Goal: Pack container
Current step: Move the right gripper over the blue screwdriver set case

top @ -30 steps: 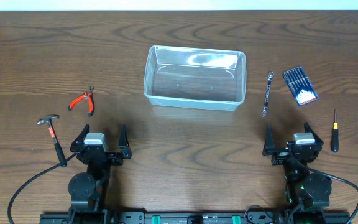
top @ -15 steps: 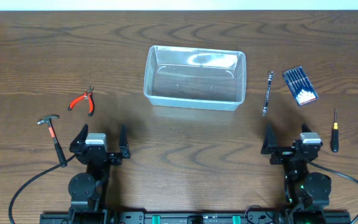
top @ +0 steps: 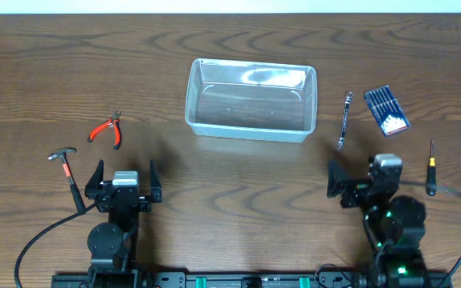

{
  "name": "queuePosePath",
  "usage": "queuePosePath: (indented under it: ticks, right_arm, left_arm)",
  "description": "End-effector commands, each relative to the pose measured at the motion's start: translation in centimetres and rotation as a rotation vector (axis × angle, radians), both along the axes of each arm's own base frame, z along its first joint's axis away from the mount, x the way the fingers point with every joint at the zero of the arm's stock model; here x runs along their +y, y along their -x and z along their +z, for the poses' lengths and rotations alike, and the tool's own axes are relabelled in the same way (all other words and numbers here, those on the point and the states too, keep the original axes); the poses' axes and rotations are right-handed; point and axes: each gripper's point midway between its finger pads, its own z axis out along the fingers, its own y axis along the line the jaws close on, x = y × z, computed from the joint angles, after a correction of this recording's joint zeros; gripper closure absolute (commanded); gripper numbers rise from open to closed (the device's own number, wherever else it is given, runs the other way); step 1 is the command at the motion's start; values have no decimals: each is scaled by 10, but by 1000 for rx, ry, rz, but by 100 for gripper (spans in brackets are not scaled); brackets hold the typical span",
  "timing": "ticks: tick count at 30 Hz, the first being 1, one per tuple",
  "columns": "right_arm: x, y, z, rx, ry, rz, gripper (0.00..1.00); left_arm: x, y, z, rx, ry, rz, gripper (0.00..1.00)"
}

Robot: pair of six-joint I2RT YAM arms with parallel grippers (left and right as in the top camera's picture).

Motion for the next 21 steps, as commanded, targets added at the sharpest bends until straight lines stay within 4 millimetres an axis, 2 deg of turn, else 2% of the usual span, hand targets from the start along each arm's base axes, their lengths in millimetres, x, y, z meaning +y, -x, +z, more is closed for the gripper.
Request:
queuePosePath:
  ticks: [1,4,6,9,15,21]
  right_arm:
    - [6,-13,51,-35,28,37,1]
    - [6,-18,73,55,30,39,1]
    - [6,-17,87,141,34,39,1]
    - [6,-13,96,293,69,55,1]
    - [-4,-7,97,612,126,38,1]
    - [-22,2,81,925,136,28,1]
  left_arm:
    - [-3,1,11,-36,121,-8,2]
    - [-6,5,30,-40,267,-20,2]
    - [-14,12,38,21,272,-56,2]
    - [-16,22,54,144,272,-55,2]
    - [-16,21,96,365,269,-24,2]
    - [-23,10,126,649,280,-14,2]
